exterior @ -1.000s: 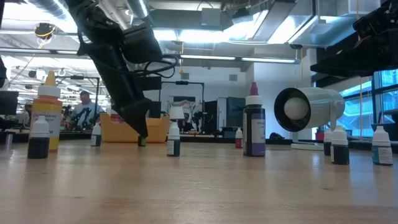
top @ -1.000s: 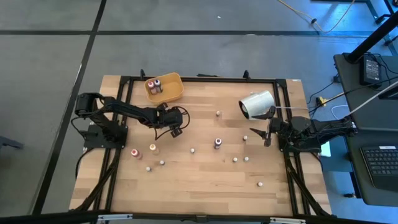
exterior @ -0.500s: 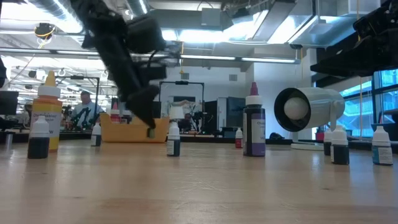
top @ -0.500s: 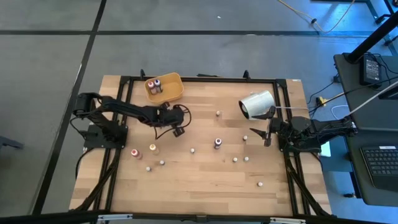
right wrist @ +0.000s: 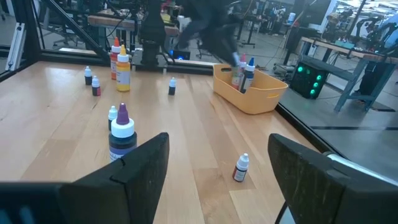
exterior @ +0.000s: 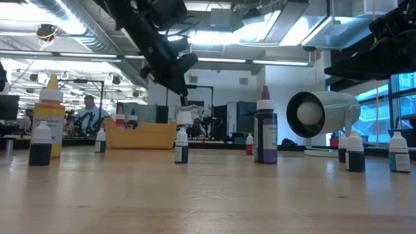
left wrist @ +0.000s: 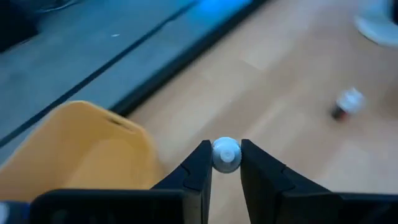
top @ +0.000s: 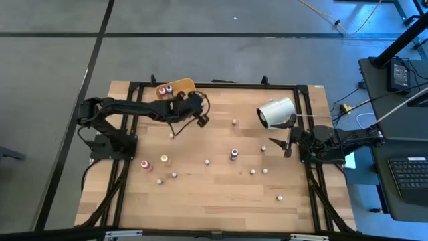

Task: Pick & Place food coloring
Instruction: Put the small green food coloring bottle into the yellow bin, then put the top small red food coloring bottle into the yellow bin

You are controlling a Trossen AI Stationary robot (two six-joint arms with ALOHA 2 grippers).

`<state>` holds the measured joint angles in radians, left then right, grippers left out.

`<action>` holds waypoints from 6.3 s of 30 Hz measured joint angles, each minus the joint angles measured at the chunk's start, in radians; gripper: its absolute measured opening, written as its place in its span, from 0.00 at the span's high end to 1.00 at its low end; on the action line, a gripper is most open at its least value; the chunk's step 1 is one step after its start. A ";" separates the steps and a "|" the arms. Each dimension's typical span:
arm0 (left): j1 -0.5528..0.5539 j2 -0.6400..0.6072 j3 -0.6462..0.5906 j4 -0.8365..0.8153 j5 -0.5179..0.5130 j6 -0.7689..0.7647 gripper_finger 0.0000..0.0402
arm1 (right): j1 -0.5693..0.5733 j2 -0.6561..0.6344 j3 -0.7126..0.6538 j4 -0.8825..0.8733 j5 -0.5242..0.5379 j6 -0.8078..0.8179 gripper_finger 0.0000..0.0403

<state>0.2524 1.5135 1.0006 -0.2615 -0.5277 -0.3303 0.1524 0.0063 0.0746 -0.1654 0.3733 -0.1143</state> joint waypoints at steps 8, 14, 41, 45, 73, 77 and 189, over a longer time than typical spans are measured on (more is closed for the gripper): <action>0.134 0.000 0.006 -0.023 -0.037 -0.111 0.85 | 0.000 0.000 0.000 0.000 0.000 0.000 0.32; 0.199 0.000 -0.004 -0.059 -0.034 -0.180 0.85 | 0.000 0.000 0.000 0.000 0.000 -0.004 0.32; 0.267 0.143 -0.094 -0.071 0.028 -0.366 0.84 | 0.000 0.000 0.000 0.000 0.000 -0.026 0.32; 0.268 0.152 -0.094 -0.071 0.029 -0.366 0.83 | 0.000 0.000 0.000 0.000 0.000 -0.026 0.32; 0.267 0.087 -0.093 -0.051 0.053 -0.323 0.66 | 0.000 0.000 0.000 0.000 0.000 -0.026 0.32; 0.255 0.022 -0.093 -0.041 0.076 -0.318 0.66 | 0.000 0.000 0.000 0.000 0.000 -0.026 0.32; -0.172 -0.010 -0.093 0.527 0.344 0.355 0.66 | -0.476 1.700 0.757 0.200 -0.263 -0.104 0.84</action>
<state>0.0803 1.5032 0.9077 0.2653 -0.1835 0.0242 -0.3237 1.7065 0.8316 0.0351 0.1104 -0.2187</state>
